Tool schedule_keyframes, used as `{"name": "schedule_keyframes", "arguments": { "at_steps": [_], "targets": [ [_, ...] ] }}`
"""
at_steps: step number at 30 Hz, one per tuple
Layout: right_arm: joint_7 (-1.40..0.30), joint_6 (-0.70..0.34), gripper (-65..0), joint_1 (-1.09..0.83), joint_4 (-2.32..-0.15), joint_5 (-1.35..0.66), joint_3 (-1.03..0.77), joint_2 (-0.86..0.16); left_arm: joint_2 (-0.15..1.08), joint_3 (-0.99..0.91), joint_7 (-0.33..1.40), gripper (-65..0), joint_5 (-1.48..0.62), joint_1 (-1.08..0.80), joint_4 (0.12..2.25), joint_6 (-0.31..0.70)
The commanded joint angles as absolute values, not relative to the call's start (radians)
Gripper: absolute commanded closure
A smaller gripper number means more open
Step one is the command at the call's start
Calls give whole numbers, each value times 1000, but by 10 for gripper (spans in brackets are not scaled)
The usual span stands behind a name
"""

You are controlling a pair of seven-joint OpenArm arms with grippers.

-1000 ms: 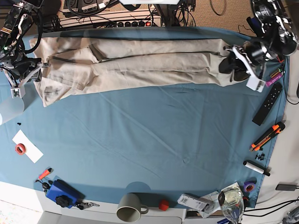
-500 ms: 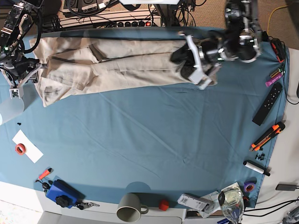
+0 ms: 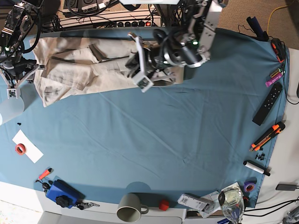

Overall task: Fold the T-shirt properly
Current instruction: 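Grasp the shirt end with the left gripper and drag it toward the right gripper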

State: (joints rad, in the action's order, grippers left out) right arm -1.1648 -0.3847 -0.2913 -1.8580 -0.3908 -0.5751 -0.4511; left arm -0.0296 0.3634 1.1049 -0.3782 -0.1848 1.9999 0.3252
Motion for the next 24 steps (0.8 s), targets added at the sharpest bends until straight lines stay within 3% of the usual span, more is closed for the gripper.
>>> {"name": "schedule_keyframes", "arguments": {
  "at_steps": [1,9,21,22,24],
  "targets": [
    [-1143,-381,-232,-285,-1870,-388,-585,-474,-54,379,1072,0,-392,-173,2008,328],
    [-1143,-380,-232,-285,-1870,-388,-585,-474,-138,406,1039,0,-307,-117,1936,281],
    [-1143,-377,-232,-285,-1870,-388,-585,-474,-152,436,1023,0,-318,-80,1860,286],
    [-1143,-377,-232,-285,-1870,-388,-585,-474,-155,436,1023,-9,-324,-80,1860,290],
    [-1143,-377,-232,-285,-1870,-388,-585,-474,-155,436,1023,-131,-367,-80,1860,300]
  ]
}}
